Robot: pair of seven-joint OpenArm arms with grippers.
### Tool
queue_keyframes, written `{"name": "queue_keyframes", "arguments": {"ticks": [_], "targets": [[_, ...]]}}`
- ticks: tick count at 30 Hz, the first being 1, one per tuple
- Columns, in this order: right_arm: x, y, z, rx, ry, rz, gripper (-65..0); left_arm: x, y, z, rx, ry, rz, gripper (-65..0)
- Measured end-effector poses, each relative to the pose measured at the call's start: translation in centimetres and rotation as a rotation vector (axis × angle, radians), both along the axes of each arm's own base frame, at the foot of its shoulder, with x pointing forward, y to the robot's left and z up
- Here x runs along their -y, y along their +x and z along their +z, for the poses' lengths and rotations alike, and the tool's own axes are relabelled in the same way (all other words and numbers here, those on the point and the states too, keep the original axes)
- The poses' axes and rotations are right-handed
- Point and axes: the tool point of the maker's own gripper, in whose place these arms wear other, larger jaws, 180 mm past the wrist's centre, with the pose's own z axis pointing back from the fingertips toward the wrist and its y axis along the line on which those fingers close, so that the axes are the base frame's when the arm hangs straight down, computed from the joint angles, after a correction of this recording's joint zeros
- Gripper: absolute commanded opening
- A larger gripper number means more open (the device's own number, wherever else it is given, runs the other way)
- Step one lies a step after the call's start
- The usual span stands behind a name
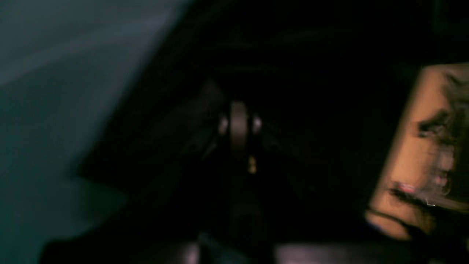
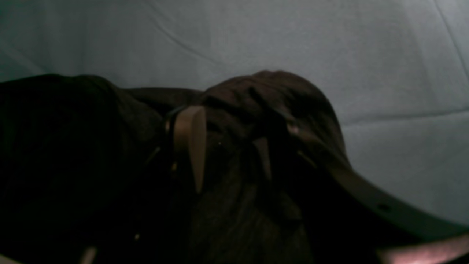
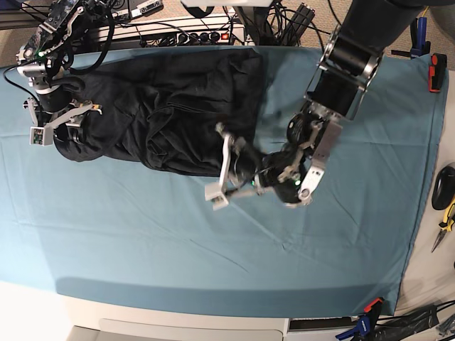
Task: Fold the T-shirt properly
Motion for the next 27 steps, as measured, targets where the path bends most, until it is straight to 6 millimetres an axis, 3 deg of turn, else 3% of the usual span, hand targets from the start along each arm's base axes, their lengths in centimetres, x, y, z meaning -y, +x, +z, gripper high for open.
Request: {"name": "queue_keyframes", "arguments": {"ticks": [5,8,16,27], "targets": [[0.0,0.0,0.0,0.0,0.0,0.0,-37.4,1.6,-4.7,-1.1,-0.111,-0.113,-0.077,-65.0],[0.0,0.0,0.0,0.0,0.0,0.0,-37.4,1.9,-5.9,-1.7,-0.1,-0.144,-0.097,-65.0],[0.0,0.0,0.0,0.0,0.0,0.0,-37.4,1.6,-3.5,-3.7,0.06,-0.091,0.035,-65.0],[0.0,0.0,0.1,0.004,-0.001,0.001,-37.4,5.6,-3.7,-1.6,0.083,-0.164,0.02,-65.0]]}}
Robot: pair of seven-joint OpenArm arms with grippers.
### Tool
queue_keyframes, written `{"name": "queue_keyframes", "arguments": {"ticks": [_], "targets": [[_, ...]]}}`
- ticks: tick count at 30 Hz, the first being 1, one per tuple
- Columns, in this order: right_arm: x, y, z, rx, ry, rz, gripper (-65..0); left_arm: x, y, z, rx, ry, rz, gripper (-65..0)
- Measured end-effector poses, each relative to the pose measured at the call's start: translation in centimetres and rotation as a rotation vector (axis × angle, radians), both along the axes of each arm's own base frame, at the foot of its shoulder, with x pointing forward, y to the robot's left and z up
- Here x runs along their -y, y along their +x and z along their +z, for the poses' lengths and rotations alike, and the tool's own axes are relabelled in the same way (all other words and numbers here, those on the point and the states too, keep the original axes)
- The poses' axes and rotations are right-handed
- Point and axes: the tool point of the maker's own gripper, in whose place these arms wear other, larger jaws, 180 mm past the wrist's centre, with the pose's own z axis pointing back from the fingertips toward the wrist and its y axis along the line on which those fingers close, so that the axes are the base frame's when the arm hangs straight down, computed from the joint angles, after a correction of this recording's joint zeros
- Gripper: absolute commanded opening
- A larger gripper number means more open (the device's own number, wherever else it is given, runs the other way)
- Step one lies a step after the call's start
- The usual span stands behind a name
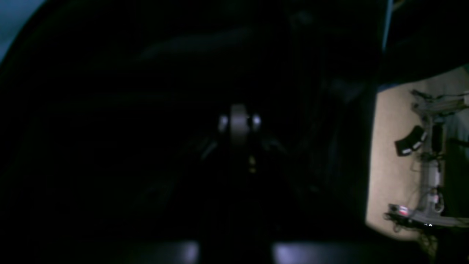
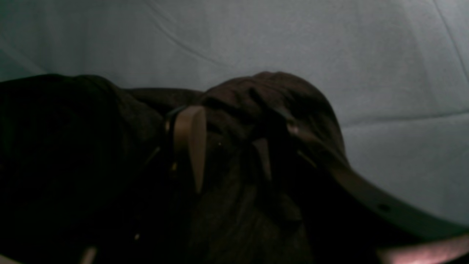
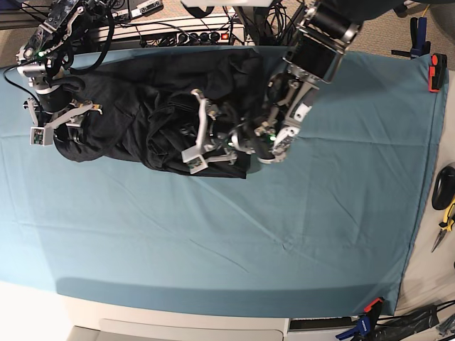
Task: Fold the T-shirt properly
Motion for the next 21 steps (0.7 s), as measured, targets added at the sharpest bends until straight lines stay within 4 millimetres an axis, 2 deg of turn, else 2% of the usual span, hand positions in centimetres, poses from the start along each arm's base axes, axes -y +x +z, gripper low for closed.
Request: {"name": "queue_keyframes", "arguments": {"ticks": [3,7,15,21], "targets": [[0.0,0.0,0.0,0.001,0.0,0.0,-37.4,0.5,0.6,0.3,0.025,-0.003,0.03,-65.0],[0.0,0.0,0.0,0.001,0.0,0.0,-37.4,0.0,1.4,-0.4,0.061,0.043,0.055,-65.0],[0.0,0.0,0.0,0.0,0.0,0.0,-37.4,0.1,1.3,-2.5,0.005,0.016,0.086,-65.0],[-0.3,0.2,0.2,0.014,0.018,0.007,-37.4,1.1,1.1,-2.4,-0.031,-0.029,0.093,-65.0]]}}
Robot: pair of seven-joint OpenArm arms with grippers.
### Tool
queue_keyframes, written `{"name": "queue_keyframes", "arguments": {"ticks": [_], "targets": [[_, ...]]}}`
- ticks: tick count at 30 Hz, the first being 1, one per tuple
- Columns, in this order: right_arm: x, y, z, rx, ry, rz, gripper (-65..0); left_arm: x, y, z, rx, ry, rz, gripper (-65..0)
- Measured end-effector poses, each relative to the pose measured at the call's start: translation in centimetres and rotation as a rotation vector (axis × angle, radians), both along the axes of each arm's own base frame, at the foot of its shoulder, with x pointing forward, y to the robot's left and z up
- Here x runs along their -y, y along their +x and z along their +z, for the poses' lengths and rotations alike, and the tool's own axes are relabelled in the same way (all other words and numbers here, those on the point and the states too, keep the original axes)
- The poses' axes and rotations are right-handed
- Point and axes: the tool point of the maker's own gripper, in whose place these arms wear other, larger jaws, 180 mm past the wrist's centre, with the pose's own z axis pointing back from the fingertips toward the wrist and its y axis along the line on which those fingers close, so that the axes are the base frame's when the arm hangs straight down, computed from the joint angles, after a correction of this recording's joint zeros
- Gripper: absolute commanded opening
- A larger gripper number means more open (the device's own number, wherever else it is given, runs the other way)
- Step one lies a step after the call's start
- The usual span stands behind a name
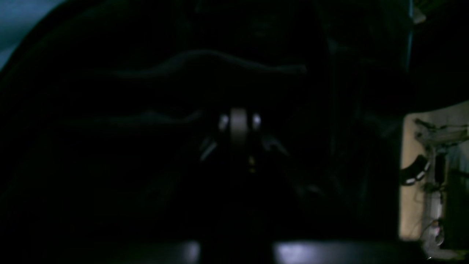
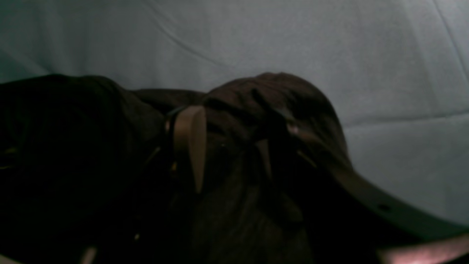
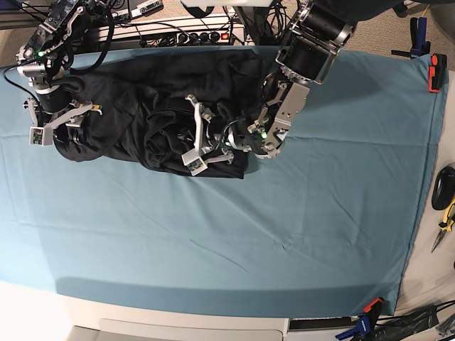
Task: Fold the T-shirt properly
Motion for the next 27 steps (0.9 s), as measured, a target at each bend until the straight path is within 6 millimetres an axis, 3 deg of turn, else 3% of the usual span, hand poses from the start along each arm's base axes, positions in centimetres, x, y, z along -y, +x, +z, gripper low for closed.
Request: {"name": "queue_keyframes", "arguments": {"ticks": [8,14,21,27], "targets": [[0.0,0.0,0.0,0.001,0.001,0.001,-37.4,2.6,-0.4,2.0,-0.046,-0.062,-0.03,-65.0],[0.0,0.0,0.0,0.0,0.0,0.001,-37.4,2.8,1.6,3.8,0.052,-0.081,-0.039,-65.0],[0.0,0.0,0.0,0.0,0.0,0.0,-37.4,1.5,5.5,3.1,0.166,0.032,0.052,-65.0],[0.0,0.0,0.0,0.0,-0.001,0.0,-37.4,-2.8,10.8,0.8,0.201,0.261,0.331,-65.0]]}}
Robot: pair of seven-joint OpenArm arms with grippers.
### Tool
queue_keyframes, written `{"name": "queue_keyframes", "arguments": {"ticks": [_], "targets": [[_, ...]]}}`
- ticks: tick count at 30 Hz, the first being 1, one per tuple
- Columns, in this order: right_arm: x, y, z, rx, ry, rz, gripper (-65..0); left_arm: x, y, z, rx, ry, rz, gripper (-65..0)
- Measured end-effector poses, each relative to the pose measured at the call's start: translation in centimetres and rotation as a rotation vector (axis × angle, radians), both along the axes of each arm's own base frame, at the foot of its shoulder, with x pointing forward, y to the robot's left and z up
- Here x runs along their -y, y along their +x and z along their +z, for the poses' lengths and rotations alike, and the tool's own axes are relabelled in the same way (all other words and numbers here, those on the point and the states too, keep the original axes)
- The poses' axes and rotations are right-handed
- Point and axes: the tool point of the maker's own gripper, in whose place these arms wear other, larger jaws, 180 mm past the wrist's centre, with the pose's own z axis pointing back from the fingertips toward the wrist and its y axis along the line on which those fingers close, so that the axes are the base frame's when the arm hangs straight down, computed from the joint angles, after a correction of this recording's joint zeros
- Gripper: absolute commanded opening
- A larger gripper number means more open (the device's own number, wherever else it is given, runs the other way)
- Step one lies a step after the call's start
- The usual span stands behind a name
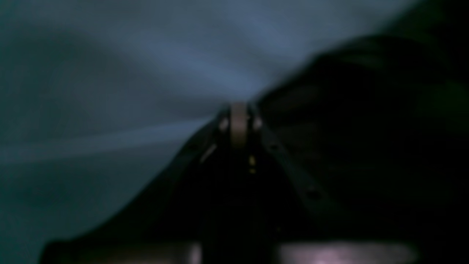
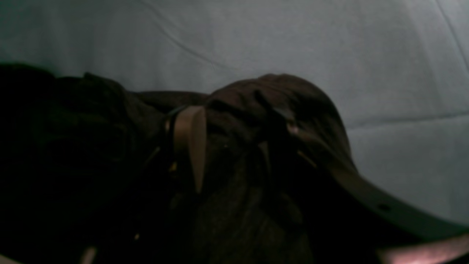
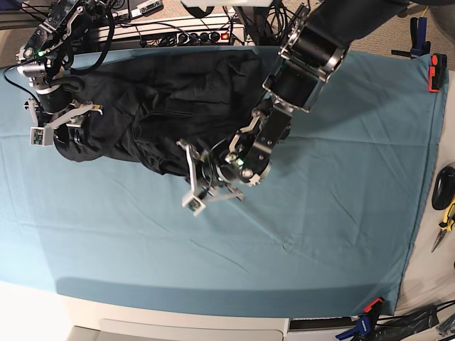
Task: Fold the T-shirt properly
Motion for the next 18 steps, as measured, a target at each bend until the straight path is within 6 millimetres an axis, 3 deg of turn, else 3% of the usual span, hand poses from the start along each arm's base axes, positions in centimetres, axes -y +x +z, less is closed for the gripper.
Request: {"name": "queue_keyframes", "arguments": {"ticks": [4,6,11,13,14,18], "targets": [[0.0,0.0,0.0,0.0,0.0,-0.001,-37.4,-1.5,1.6,0.6,-0.016,0.076,0.05,-65.0],[0.0,0.0,0.0,0.0,0.001,0.0,-37.4,-1.7,1.7,2.0,-0.075,0.049,0.038,-65.0],[0.0,0.0,0.0,0.0,0.0,0.0,-37.4,-3.2,3.8,9.7,-0.139,-0.121,-0.034,-65.0],[0.0,0.0,0.0,0.0,0.0,0.0,-37.4,-3.4,4.2,11.6,-0.133,-0.223,-0.059,-65.0],[0.0,0.0,0.0,0.0,0.0,0.0,-37.4,-3.8,3.9,11.6,-0.151,-0.251,-0.069,-65.0],[0.0,0.0,0.0,0.0,0.0,0.0,-37.4,-6.7,0.5,6.7,-0.291,-0.233,-0.096,-65.0]]}}
